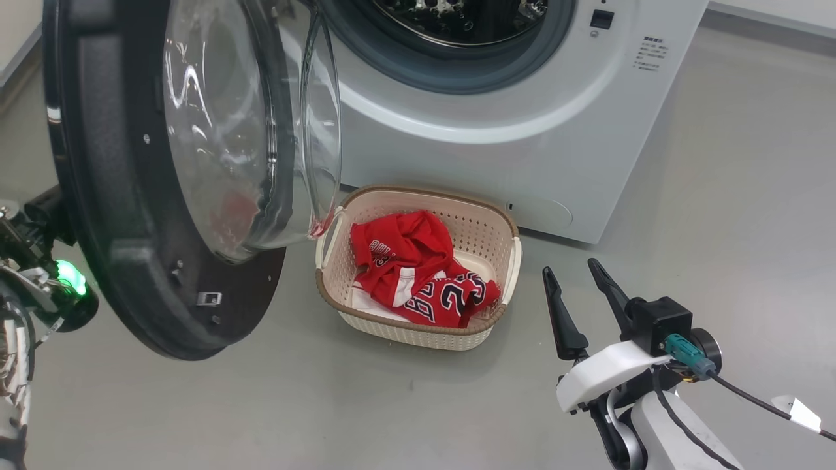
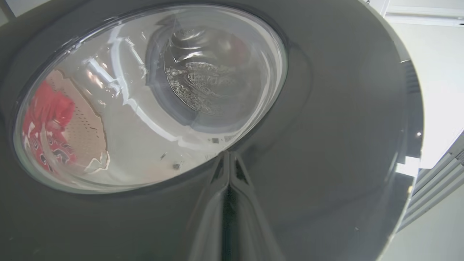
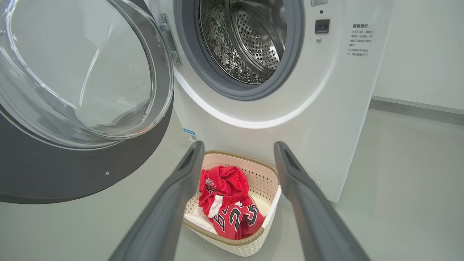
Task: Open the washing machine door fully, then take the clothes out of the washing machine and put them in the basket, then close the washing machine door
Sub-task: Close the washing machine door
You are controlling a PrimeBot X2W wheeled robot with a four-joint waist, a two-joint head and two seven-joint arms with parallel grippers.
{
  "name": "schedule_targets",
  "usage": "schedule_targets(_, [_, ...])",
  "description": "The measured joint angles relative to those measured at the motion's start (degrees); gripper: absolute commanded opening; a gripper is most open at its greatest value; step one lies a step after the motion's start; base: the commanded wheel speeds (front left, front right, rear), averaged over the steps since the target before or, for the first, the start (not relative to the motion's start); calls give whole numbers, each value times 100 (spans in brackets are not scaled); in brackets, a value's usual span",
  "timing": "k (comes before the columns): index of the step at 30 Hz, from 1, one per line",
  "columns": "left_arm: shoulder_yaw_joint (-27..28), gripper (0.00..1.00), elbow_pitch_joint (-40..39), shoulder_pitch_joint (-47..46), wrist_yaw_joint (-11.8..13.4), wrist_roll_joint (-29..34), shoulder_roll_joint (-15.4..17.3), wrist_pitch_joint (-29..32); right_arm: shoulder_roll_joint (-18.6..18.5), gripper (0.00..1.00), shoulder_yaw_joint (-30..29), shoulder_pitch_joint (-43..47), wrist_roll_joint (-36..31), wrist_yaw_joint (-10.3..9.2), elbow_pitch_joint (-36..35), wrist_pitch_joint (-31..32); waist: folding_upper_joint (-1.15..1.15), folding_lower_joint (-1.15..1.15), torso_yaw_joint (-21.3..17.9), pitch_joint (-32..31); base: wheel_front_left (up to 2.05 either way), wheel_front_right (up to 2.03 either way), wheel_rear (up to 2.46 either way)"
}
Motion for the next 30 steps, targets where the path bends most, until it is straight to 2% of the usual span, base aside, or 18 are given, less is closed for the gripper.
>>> schedule_targets(4, [-14, 0, -33, 88, 71, -93, -1, 371, 0, 100, 8, 2, 42, -1, -15, 0, 0, 0, -114, -28, 0, 0, 0])
schedule_targets(12, [-16, 0, -197, 250, 146, -245, 7, 708, 1, 100, 38, 4, 53, -2, -48, 0, 0, 0, -391, -59, 0, 0, 0])
schedule_targets(30, [68, 0, -547, 441, 294, -363, 26, 946, 1, 100, 105, 28, 110, -60, -209, 0, 0, 0, -1210, -81, 0, 0, 0])
